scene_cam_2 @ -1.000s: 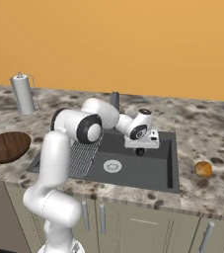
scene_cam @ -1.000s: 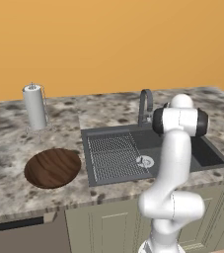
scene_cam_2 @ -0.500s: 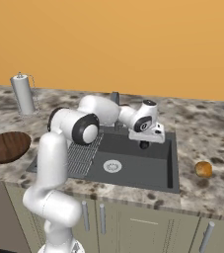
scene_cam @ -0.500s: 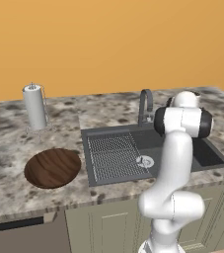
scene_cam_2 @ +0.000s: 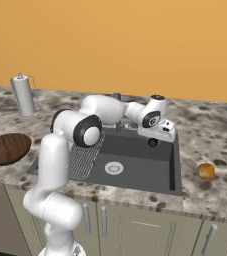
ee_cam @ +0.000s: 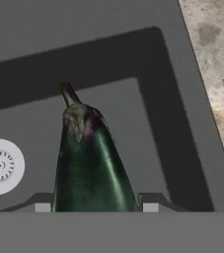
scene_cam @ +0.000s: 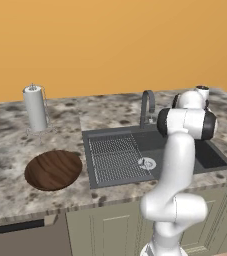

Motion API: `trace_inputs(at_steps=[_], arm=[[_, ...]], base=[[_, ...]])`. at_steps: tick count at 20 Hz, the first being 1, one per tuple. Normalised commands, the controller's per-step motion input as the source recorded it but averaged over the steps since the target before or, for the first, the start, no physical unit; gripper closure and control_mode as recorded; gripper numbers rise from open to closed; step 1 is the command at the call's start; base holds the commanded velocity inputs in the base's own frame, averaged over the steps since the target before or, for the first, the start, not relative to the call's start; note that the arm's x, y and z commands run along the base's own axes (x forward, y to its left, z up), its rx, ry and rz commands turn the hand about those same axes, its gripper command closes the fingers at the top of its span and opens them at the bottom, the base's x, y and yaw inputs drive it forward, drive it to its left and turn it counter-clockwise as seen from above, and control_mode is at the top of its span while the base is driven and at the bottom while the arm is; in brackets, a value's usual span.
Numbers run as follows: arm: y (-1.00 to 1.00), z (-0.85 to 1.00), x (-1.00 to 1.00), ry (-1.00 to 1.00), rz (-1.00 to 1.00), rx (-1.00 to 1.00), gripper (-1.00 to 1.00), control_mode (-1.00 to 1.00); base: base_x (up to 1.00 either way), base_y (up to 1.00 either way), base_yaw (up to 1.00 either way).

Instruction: Remove the eggplant and potato from the sink. Then move the bowl and cup from the counter to the sink for washing.

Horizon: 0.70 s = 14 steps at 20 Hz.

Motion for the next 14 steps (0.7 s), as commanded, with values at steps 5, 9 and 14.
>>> trace_inputs(at_steps=[5,9,14], arm=[[-0.39,0.13,-0.03,0.04,-0.21,0.00,1.00,-1.00],[-0.45,0.09,0.00,0.00,-0.20,0.00,1.00,-1.00],[-0.45,0.05,0.00,0.00,-0.18,0.00,1.00,-1.00]], base=[[0.00,0.00,0.00],[0.00,0.00,0.00],[0.00,0.00,0.00]])
